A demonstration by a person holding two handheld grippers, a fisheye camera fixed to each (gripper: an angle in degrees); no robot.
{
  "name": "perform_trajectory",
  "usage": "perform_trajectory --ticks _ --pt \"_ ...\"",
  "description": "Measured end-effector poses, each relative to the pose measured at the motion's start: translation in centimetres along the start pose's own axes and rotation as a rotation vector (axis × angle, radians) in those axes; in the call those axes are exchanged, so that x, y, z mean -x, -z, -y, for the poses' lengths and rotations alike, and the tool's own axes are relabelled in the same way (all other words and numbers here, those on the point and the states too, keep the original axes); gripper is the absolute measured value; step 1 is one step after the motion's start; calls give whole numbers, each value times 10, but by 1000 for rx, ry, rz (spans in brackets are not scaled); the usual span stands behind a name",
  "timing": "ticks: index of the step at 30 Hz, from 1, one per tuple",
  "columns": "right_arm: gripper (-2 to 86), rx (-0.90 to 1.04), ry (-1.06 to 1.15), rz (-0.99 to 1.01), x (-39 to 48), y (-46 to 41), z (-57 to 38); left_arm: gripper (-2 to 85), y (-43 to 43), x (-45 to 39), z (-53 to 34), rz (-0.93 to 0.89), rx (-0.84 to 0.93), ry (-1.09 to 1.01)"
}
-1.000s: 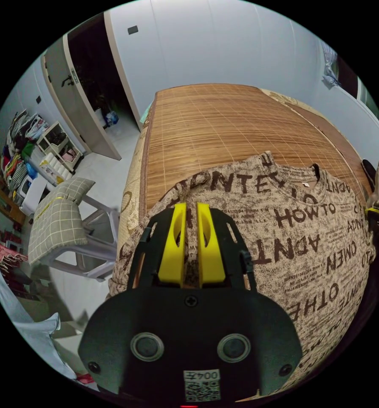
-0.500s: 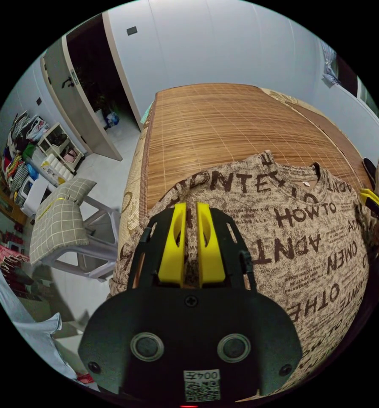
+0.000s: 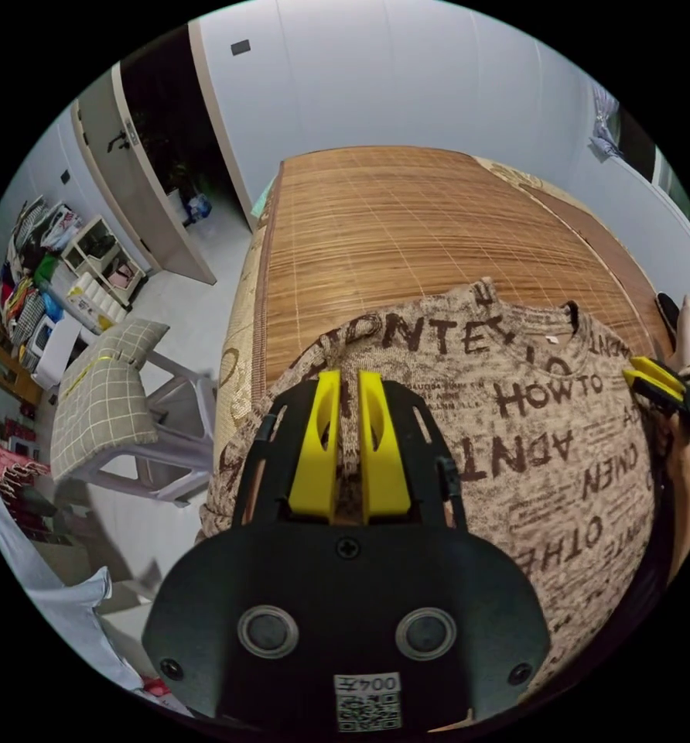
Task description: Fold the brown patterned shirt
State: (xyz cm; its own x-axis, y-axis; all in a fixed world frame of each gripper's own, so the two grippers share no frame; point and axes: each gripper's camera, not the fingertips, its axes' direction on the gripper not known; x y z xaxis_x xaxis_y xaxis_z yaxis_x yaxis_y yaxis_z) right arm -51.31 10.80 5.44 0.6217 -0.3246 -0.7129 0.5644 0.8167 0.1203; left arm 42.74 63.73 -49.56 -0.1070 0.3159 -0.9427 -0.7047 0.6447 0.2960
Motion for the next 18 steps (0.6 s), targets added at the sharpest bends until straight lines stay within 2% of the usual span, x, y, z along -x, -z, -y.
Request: perform_trajectory --ticks 4,6,12,18 --pt "120 -1 -5 5 -2 -5 -4 24 32 -33 9 -66 -154 -83" --pt "120 -2 -2 -2 -1 -7 -5 30 24 -54 21 -103 -125 -125" --pt "118 -6 -2 -4 -2 -15 -10 68 -26 -100 48 -41 -5 -178" --pt "118 -5 -7 4 -4 -23 -14 52 -17 -96 48 -82 -19 -92"
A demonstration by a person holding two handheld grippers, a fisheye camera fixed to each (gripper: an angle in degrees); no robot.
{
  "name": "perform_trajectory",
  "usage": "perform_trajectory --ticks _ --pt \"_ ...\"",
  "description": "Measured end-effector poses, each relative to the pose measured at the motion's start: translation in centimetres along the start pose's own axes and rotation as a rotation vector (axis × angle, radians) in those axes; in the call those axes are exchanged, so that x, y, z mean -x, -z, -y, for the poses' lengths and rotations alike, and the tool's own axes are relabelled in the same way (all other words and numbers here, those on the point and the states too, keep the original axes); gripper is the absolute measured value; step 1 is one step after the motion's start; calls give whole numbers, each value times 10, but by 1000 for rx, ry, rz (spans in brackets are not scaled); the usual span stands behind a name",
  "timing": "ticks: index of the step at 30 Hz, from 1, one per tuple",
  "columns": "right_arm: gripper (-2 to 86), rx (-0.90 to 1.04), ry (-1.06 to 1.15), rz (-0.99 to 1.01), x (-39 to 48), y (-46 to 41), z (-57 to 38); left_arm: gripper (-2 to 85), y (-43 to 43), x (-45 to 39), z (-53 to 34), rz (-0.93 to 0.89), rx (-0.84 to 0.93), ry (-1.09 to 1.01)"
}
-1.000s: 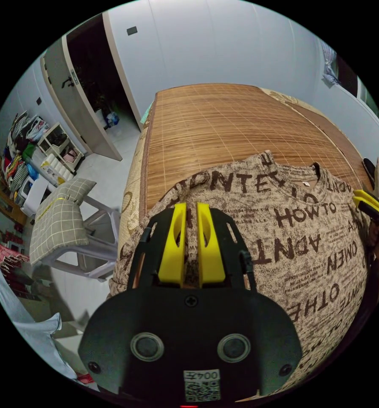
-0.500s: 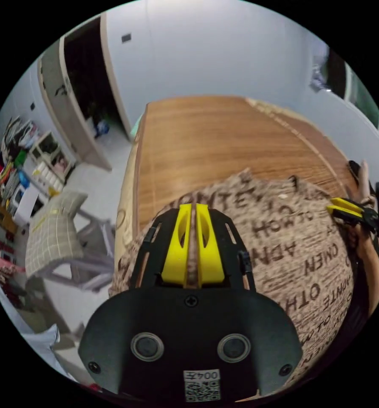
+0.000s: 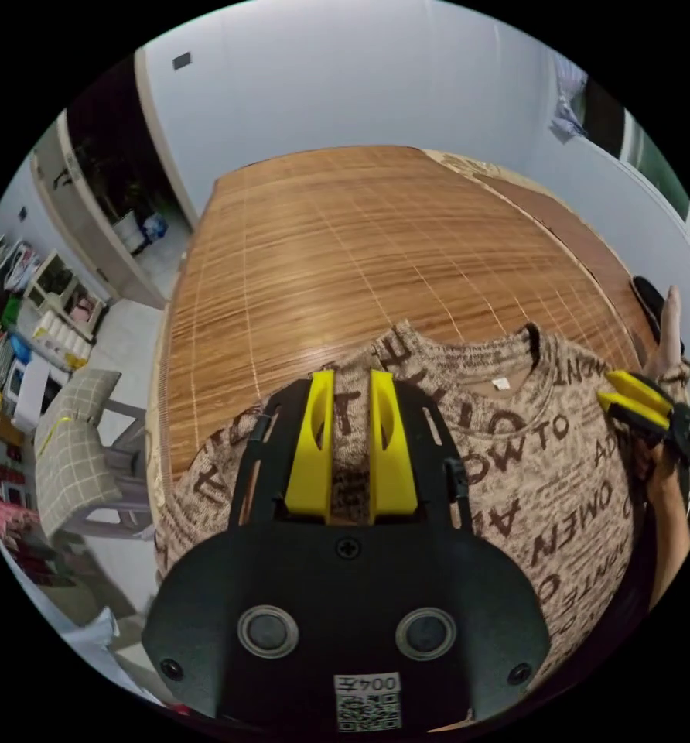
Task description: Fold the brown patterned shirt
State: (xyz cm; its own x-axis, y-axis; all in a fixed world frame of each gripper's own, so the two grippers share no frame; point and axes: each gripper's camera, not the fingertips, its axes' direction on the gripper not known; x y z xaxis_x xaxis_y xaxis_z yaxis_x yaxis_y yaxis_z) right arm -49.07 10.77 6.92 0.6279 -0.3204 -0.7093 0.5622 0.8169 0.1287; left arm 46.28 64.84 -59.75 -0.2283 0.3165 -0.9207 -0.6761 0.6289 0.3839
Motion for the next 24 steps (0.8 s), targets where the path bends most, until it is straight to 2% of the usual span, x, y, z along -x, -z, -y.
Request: perform_trajectory --ticks 2,4,7,13,16,19,24 --pt "118 0 1 -3 1 -3 -2 33 29 -15 -6 -28 -132 20" --pt "118 1 1 -4 1 -5 -3 24 42 -43 -6 -89 -179 -36" --pt "118 0 1 -4 2 -8 -5 15 37 -105 0 -209 -142 -179" --pt "116 -3 -4 2 3 -14 -10 9 17 -190 16 -157 -90 -333" --pt "115 -3 -10 2 4 -17 -12 7 -2 -204 20 -90 -28 -361" --pt "113 0 -18 2 4 -20 -14 9 0 -204 15 -88 -38 -352" --pt "112 -6 -23 7 7 -23 -18 35 35 -188 0 -157 -64 -309"
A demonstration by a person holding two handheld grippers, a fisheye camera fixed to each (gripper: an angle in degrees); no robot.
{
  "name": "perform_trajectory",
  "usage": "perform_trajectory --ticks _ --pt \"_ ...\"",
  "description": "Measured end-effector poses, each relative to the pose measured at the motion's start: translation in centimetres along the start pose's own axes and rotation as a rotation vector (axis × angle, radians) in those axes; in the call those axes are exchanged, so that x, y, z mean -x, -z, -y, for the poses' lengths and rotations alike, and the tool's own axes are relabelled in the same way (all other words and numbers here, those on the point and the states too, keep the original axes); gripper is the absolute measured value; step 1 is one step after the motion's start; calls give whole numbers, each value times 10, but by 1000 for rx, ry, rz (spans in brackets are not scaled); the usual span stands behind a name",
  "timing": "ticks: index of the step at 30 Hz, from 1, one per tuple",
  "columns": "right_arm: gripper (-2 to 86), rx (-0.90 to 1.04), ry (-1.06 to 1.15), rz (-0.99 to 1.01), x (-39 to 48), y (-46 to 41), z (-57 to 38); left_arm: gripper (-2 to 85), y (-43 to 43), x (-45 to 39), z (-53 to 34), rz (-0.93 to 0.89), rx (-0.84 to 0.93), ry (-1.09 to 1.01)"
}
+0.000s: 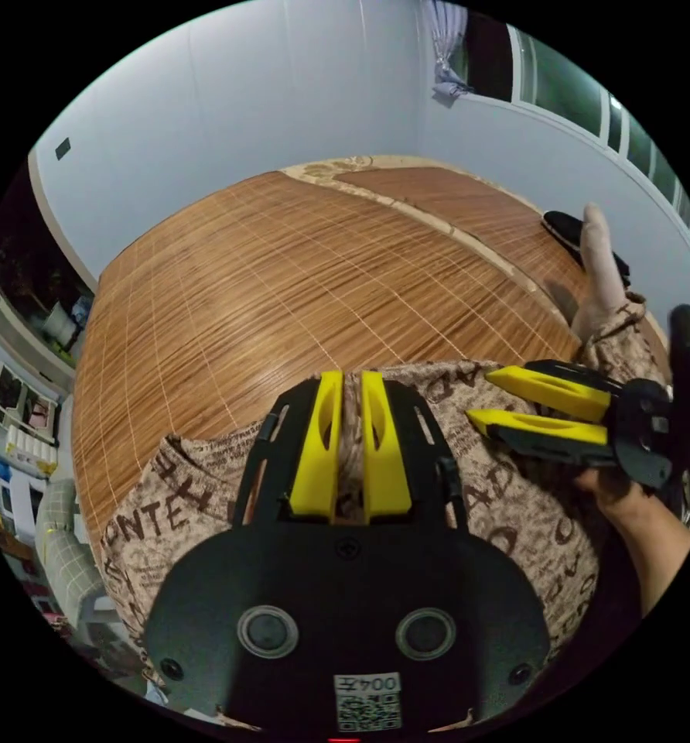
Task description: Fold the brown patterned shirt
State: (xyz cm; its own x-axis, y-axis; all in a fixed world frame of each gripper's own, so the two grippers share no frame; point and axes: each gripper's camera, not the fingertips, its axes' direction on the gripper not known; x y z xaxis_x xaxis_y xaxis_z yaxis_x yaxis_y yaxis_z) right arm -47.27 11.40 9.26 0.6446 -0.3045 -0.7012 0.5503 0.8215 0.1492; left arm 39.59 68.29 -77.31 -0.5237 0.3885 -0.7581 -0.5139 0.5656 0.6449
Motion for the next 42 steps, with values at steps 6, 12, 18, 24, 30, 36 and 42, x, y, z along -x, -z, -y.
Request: perform_trajectory --ticks 6,12,18,24,30,36,42 --pt "112 -1 3 -3 7 -3 -5 47 101 31 -122 62 -78 40" --pt "127 -41 7 17 14 6 -15 60 149 94 -244 175 20 231" --pt "134 -82 -101 24 48 50 -48 80 153 130 -243 220 17 260" --pt "137 32 -109 -27 74 22 -69 89 129 144 -255 228 98 265" --pt "150 55 -69 -50 79 18 -55 90 141 160 -265 191 92 312" --pt "154 46 -54 -39 68 20 -49 96 145 163 -263 197 94 285" --pt "156 29 -51 -43 72 31 -59 99 161 160 -283 191 75 296"
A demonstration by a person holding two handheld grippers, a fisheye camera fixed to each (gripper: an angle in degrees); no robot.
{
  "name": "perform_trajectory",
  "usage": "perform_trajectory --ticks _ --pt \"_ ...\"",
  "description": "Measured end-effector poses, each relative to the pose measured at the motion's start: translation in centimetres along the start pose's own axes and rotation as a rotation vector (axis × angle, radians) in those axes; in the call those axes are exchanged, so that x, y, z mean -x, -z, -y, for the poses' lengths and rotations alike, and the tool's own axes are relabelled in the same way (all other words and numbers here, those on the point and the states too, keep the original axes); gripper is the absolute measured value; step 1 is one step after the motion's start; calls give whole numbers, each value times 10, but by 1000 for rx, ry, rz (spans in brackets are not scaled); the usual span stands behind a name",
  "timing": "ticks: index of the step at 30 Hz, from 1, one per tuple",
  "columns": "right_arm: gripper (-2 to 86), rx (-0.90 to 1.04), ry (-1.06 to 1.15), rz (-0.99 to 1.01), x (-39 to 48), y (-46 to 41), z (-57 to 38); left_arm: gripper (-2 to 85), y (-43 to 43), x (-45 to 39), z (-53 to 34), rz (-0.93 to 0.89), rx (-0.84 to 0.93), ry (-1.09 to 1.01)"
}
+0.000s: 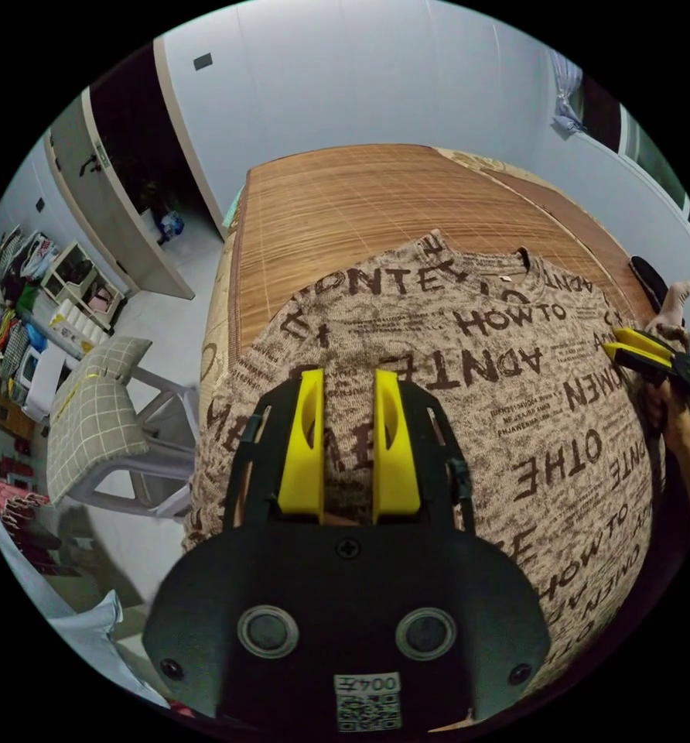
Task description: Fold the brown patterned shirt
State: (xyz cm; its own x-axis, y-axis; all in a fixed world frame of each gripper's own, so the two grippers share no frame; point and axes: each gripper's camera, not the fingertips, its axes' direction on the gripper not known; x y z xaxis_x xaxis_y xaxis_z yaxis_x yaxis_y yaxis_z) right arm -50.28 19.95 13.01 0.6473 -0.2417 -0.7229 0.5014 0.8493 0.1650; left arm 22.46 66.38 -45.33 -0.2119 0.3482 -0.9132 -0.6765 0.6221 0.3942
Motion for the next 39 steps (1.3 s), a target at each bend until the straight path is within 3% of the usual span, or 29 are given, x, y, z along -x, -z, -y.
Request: perform_trajectory --ticks 6,14,18,21,25,30,35,39 --pt "160 -71 -102 96 -15 49 -24 126 55 9 -32 -49 -48 -16" --pt "128 83 74 162 41 143 -93 132 168 -14 -202 -173 -44 -46" --pt "130 148 67 199 73 152 -141 135 173 -30 -253 -178 28 -66" --pt "128 277 124 120 97 144 -158 135 159 -39 -279 -145 125 -92" --pt "125 309 122 74 93 149 -161 133 169 -50 -303 -78 51 -135" --pt "113 195 2 222 47 189 -165 133 178 -52 -319 -83 33 -128" --pt "100 -244 -389 452 -85 299 -203 133 187 -58 -334 -75 30 -133" --pt "100 -439 -654 473 -198 345 -247 134 192 -63 -342 -66 31 -139"
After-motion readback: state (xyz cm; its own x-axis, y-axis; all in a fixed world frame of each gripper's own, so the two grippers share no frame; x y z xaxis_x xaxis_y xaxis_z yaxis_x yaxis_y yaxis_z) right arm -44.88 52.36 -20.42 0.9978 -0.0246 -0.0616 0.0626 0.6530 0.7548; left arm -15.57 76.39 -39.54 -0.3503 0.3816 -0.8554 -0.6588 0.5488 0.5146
